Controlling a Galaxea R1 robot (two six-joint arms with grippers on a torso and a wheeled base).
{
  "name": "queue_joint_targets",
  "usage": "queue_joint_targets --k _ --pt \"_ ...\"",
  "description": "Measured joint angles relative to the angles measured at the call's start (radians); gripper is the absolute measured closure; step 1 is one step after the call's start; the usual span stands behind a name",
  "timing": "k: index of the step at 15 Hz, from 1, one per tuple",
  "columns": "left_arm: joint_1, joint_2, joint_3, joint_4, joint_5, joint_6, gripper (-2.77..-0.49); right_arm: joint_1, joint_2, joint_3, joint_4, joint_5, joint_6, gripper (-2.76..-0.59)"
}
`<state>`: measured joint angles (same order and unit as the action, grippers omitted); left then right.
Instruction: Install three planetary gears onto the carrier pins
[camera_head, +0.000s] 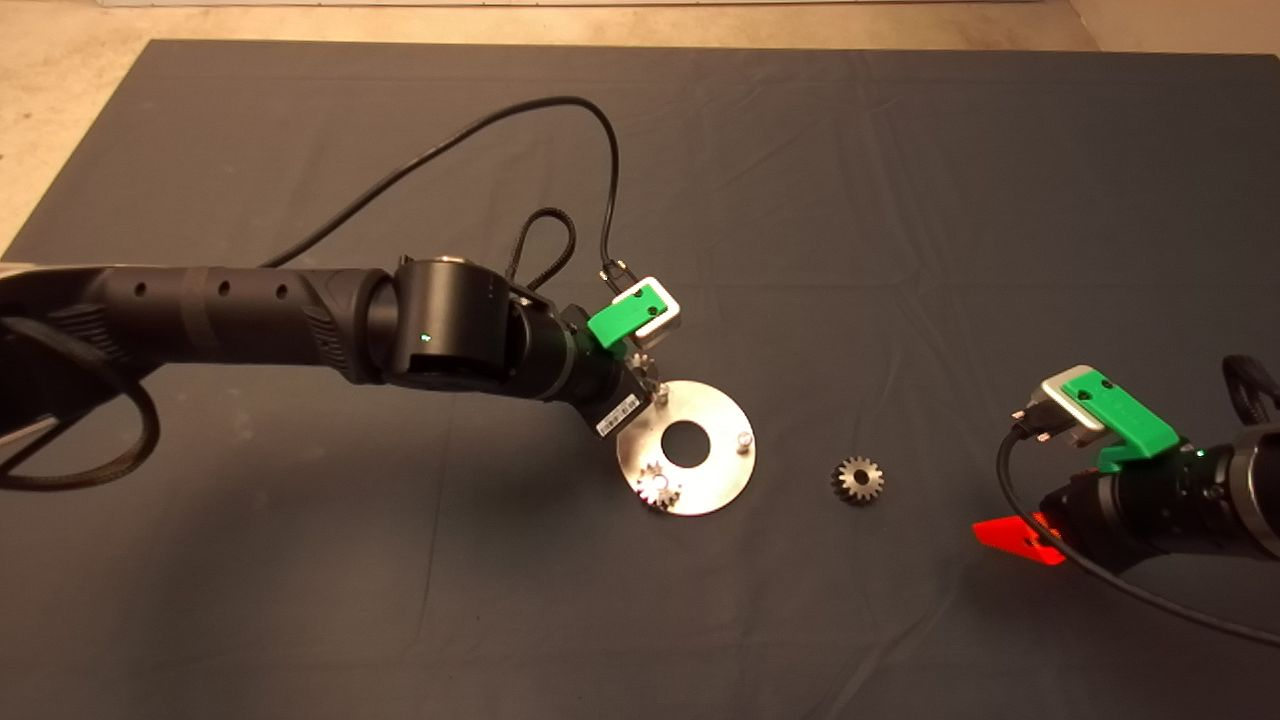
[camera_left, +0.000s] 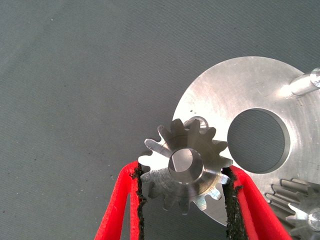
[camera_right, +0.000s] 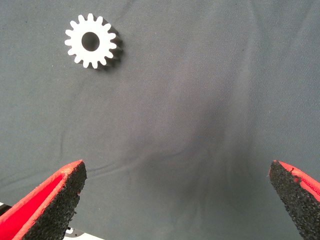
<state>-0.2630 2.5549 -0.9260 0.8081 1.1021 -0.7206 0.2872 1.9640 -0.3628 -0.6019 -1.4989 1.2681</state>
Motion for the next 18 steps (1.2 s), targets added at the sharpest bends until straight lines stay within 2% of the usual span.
queue_joint_targets --k 4,6,7,12,15,18 --pt "0.008 0.000 0.001 0.000 -0.008 0.000 -0.75 0.000 0.000 0.000 0.000 0.001 0.000 -2.73" --pt "0.010 0.000 0.001 0.000 -0.023 0.000 -0.75 0.000 0.000 0.000 0.000 0.014 0.000 -2.73" --pt "0.010 0.000 0.001 0.000 -0.027 0.000 -0.75 0.000 0.000 0.000 0.000 0.015 0.000 -2.73" --pt "0.010 0.000 0.001 0.000 -0.060 0.000 -0.75 0.000 0.000 0.000 0.000 0.015 0.000 -2.73" --pt "0.010 0.000 0.000 0.000 -0.063 0.000 -0.75 0.000 0.000 0.000 0.000 0.015 0.000 -2.73" --pt "0.010 0.001 -0.016 0.001 -0.088 0.000 -0.75 0.000 0.000 0.000 0.000 0.015 0.000 -2.73"
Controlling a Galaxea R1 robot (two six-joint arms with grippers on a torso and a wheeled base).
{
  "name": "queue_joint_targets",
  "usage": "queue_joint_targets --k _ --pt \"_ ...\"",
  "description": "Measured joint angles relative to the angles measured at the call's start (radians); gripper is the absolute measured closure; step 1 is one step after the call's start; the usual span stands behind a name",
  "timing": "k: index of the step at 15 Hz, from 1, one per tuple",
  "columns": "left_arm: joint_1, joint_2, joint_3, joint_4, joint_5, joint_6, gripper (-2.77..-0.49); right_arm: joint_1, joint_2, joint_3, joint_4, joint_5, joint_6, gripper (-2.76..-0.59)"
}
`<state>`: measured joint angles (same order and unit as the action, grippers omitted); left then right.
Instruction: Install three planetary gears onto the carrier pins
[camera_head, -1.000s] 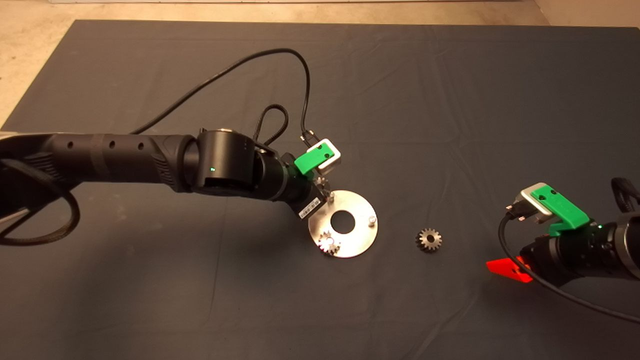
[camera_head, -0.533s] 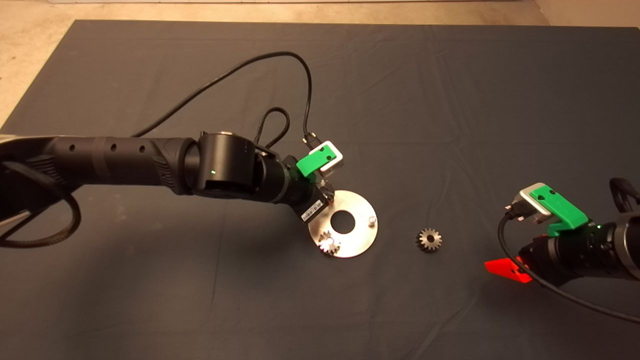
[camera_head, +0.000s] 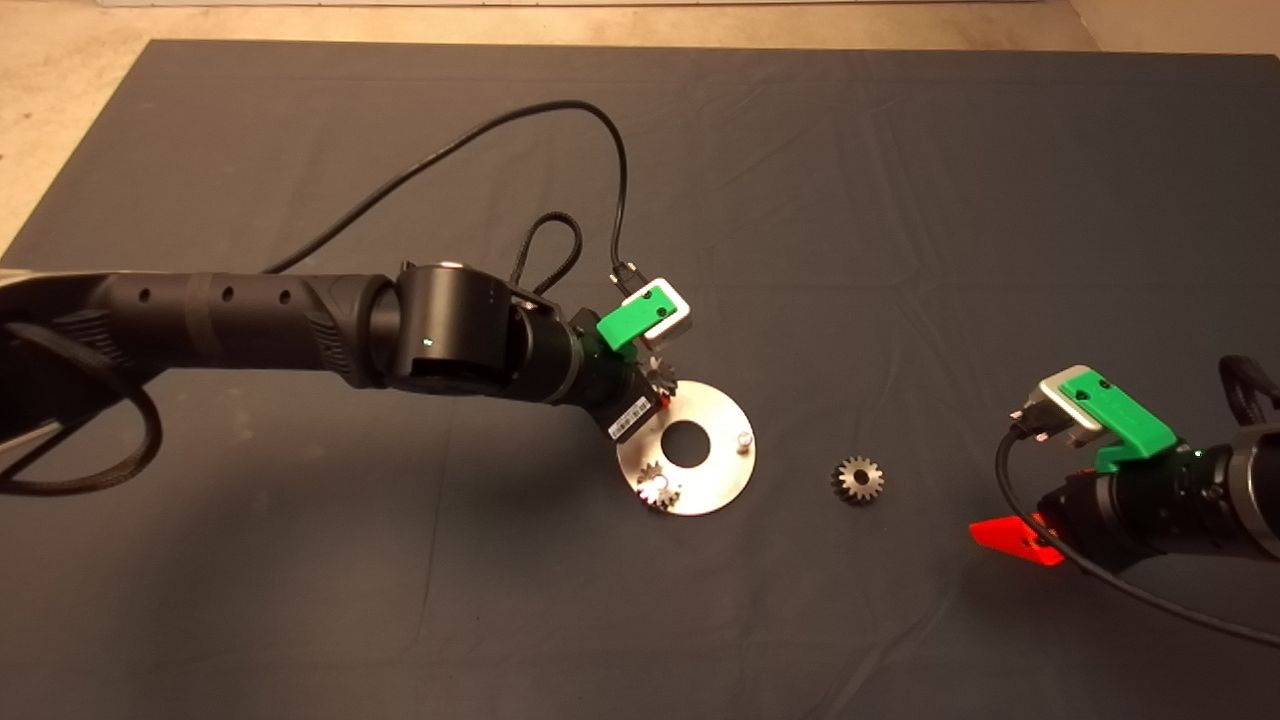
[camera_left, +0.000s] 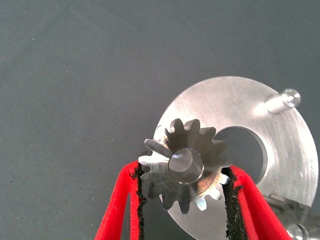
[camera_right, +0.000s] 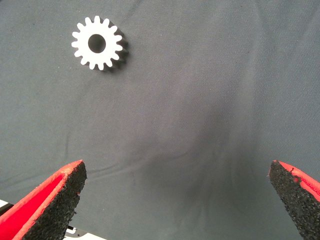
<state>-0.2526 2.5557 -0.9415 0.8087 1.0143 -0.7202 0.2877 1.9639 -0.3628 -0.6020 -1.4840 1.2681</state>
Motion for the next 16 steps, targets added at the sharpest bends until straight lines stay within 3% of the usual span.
queue_joint_targets --k 8,14,16 --pt "0.001 0.019 -0.030 0.002 -0.002 0.001 -0.75 0.000 0.000 0.000 0.000 0.001 0.000 -2.73" --pt "0.016 0.019 -0.030 0.002 -0.004 0.001 -0.75 0.000 0.000 0.000 0.000 0.002 -0.001 -2.73" --pt "0.031 0.019 -0.029 0.004 -0.009 0.001 -0.75 0.000 -0.003 0.000 0.000 0.002 -0.003 -2.73"
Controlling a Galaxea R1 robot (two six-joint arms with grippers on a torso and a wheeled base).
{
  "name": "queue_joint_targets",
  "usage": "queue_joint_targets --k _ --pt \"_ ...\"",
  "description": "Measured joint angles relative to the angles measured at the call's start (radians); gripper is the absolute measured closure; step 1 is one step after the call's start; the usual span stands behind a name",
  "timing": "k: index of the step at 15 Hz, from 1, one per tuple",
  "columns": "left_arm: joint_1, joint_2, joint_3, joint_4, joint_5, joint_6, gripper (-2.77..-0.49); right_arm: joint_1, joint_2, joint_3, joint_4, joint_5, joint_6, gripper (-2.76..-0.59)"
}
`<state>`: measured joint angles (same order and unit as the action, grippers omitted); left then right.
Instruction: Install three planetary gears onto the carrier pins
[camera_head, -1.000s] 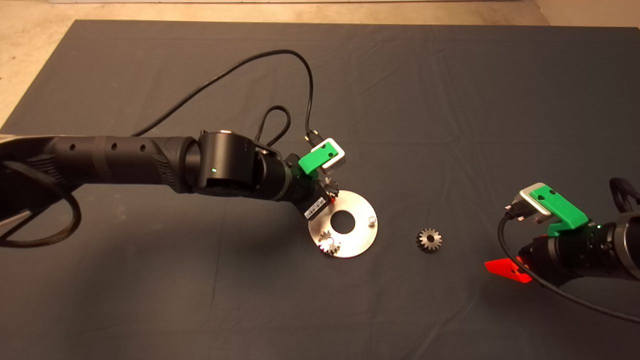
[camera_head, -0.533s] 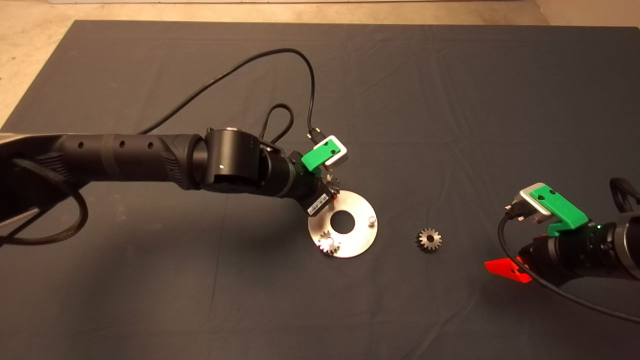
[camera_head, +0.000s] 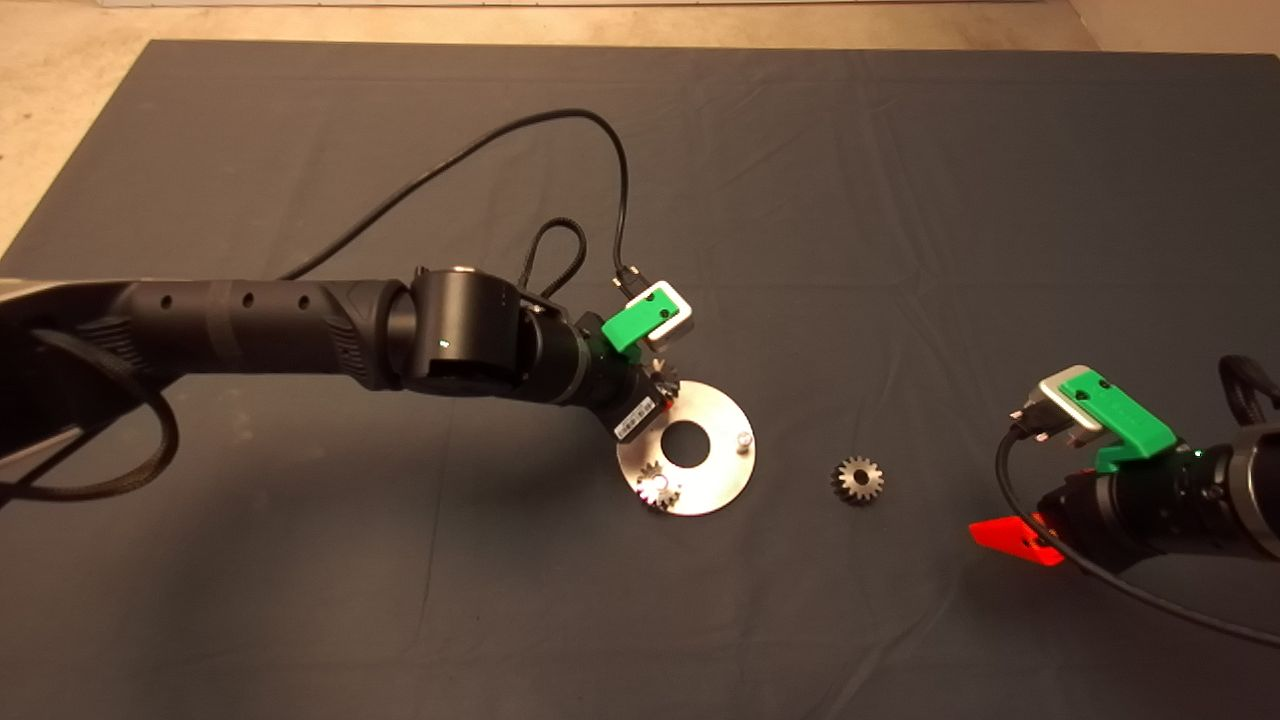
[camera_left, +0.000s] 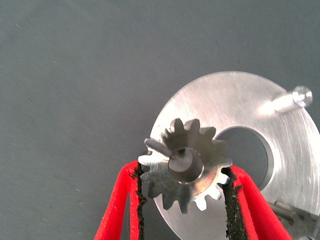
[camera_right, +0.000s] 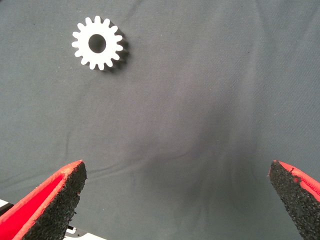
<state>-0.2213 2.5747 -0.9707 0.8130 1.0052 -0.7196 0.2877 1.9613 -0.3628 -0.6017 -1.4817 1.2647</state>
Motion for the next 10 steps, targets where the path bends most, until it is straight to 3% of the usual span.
queue_joint_targets --k 5,10 --pt "0.000 0.019 0.000 -0.001 -0.002 0.000 -0.73 0.000 -0.001 0.000 0.000 0.000 0.000 -2.73" --pt "0.002 0.019 -0.007 -0.001 -0.019 0.000 -0.73 0.000 -0.002 0.000 0.000 0.000 0.000 -2.73"
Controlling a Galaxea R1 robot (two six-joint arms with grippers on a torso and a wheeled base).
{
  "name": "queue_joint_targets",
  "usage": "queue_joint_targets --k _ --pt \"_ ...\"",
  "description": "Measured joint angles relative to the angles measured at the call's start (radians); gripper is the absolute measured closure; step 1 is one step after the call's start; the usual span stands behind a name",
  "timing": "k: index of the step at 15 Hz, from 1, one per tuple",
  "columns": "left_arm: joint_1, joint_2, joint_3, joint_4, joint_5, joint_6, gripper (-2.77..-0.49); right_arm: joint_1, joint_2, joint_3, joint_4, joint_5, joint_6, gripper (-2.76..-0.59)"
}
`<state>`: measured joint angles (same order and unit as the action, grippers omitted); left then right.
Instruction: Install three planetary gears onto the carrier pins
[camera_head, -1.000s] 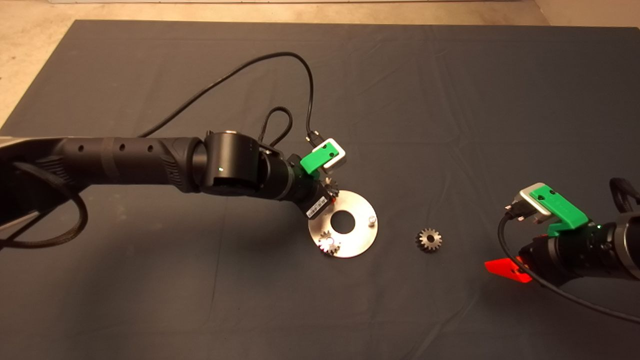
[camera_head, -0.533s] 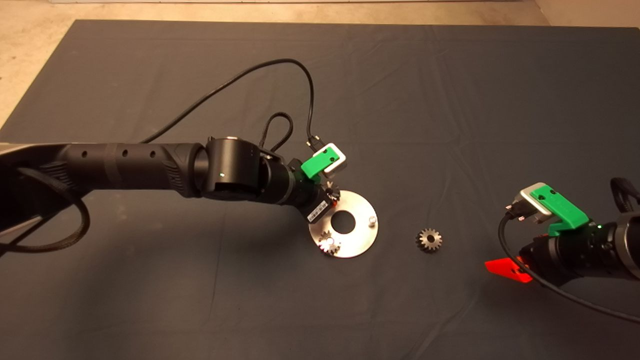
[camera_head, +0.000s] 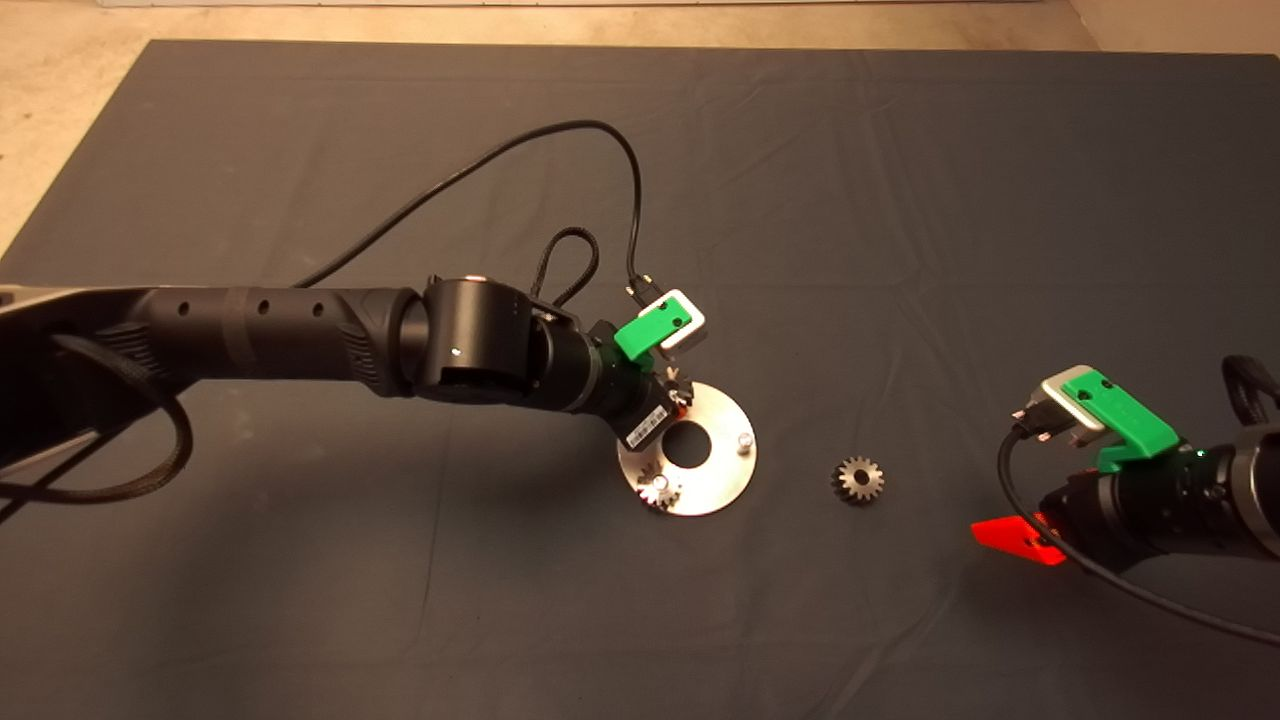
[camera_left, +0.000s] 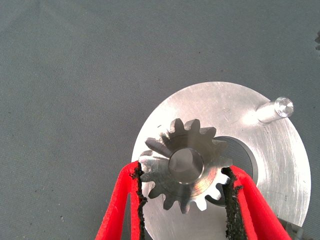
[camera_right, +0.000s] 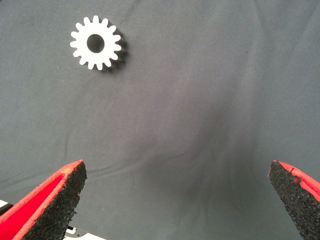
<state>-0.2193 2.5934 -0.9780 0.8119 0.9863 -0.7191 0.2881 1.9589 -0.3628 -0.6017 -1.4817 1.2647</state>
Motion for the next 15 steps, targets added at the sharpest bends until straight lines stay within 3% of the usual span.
queue_joint_targets --k 6,11,12,15 --pt "0.000 0.000 -0.022 -0.001 -0.025 0.041 -0.73 0.000 0.000 0.000 0.000 0.000 0.000 -2.73" --pt "-0.001 0.000 -0.023 -0.003 -0.026 0.063 -0.73 0.000 0.000 0.000 0.000 0.000 0.000 -2.73" --pt "-0.001 0.000 -0.021 -0.003 -0.025 0.063 -0.73 0.000 0.000 0.000 0.000 0.000 0.000 -2.73" --pt "0.000 0.000 0.003 -0.002 0.013 0.063 -0.73 0.000 0.000 0.000 0.000 0.000 0.000 -2.73"
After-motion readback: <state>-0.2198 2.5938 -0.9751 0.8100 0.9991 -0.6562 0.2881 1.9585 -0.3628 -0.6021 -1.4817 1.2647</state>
